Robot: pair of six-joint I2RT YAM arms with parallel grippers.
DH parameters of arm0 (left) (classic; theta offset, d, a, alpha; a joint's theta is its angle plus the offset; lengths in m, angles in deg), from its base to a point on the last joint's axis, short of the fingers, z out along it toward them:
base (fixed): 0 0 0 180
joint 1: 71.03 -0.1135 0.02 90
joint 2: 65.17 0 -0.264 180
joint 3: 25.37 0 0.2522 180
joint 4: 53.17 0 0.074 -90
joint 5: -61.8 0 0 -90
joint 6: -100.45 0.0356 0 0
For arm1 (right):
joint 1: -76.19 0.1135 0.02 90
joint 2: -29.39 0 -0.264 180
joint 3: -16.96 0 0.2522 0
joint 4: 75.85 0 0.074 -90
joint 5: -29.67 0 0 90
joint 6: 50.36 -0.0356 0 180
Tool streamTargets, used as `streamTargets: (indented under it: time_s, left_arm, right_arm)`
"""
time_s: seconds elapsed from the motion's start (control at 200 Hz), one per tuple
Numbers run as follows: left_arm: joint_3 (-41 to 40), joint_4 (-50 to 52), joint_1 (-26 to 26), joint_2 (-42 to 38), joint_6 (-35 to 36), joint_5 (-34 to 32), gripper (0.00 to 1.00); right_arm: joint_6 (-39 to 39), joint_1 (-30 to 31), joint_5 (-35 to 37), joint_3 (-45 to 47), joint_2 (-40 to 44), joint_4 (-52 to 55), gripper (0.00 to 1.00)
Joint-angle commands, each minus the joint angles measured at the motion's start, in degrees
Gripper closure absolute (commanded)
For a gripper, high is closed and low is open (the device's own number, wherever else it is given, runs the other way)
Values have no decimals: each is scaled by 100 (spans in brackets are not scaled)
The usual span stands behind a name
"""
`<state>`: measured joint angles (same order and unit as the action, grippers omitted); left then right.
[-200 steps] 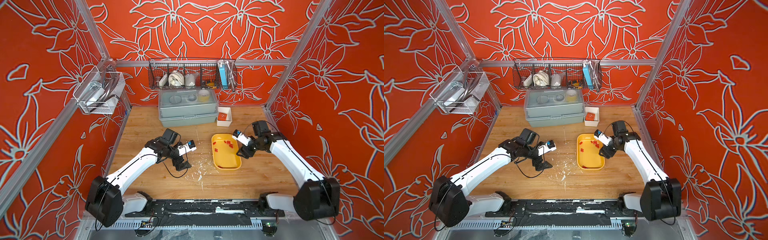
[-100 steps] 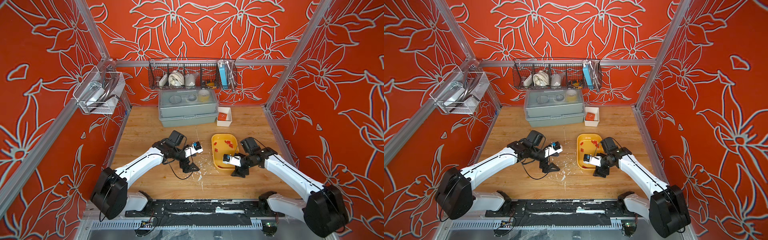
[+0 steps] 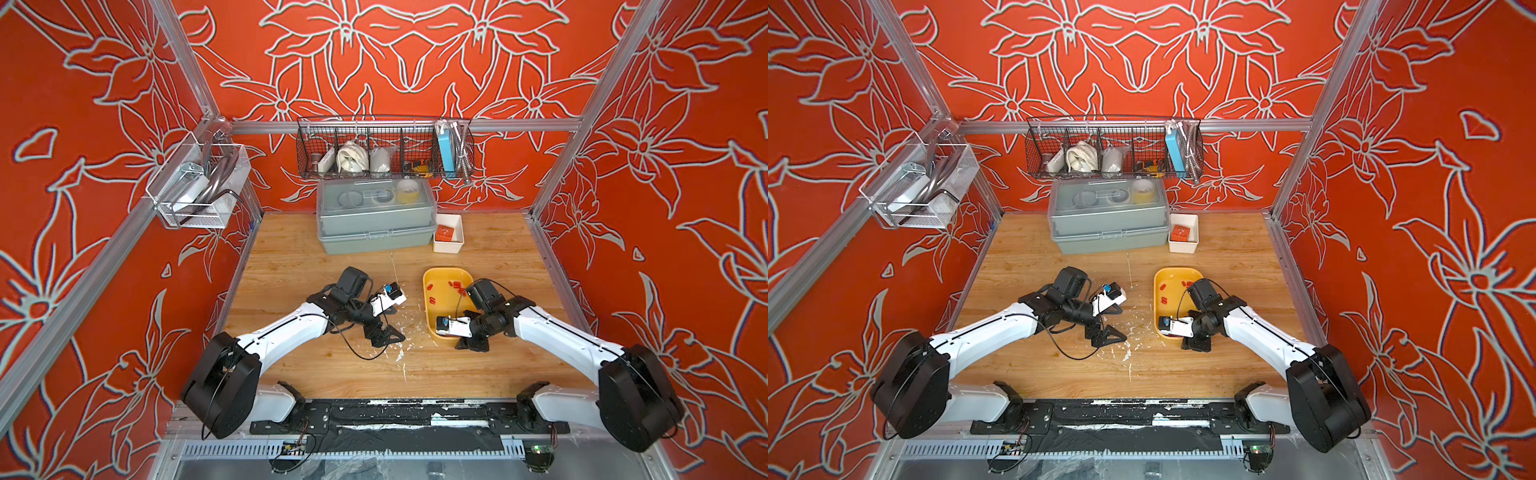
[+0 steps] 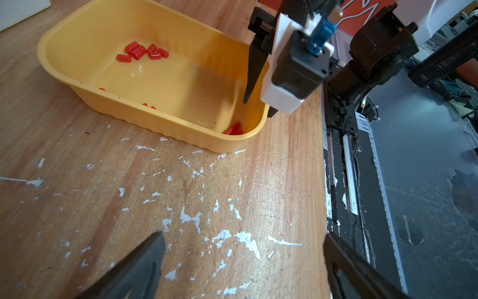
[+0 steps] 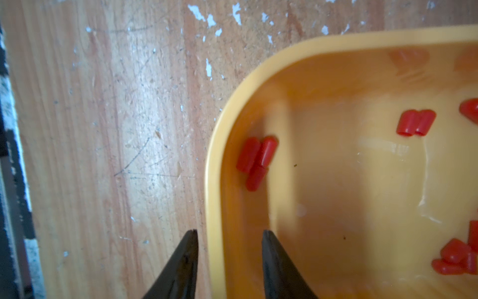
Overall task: Take the screw protection sleeves out of the storage box
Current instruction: Adjust the storage box at the center of the board.
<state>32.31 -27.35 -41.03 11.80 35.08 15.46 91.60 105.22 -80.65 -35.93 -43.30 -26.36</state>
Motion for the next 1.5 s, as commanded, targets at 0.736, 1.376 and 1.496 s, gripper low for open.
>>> streamTargets:
  time_s: [0.736, 1.376, 1.496]
  left_arm:
    - [73, 469, -315, -612, 473, 42, 2]
    - [64, 568, -400, -667, 544, 152, 2]
    - [64, 561, -407, -652, 539, 168, 2]
  right_arm:
    - [952, 131, -113, -1633, 117, 3221, 98]
    - [1080, -43, -242, -1974, -457, 3003, 99]
    - [1088, -32, -187, -1558, -474, 2553, 99]
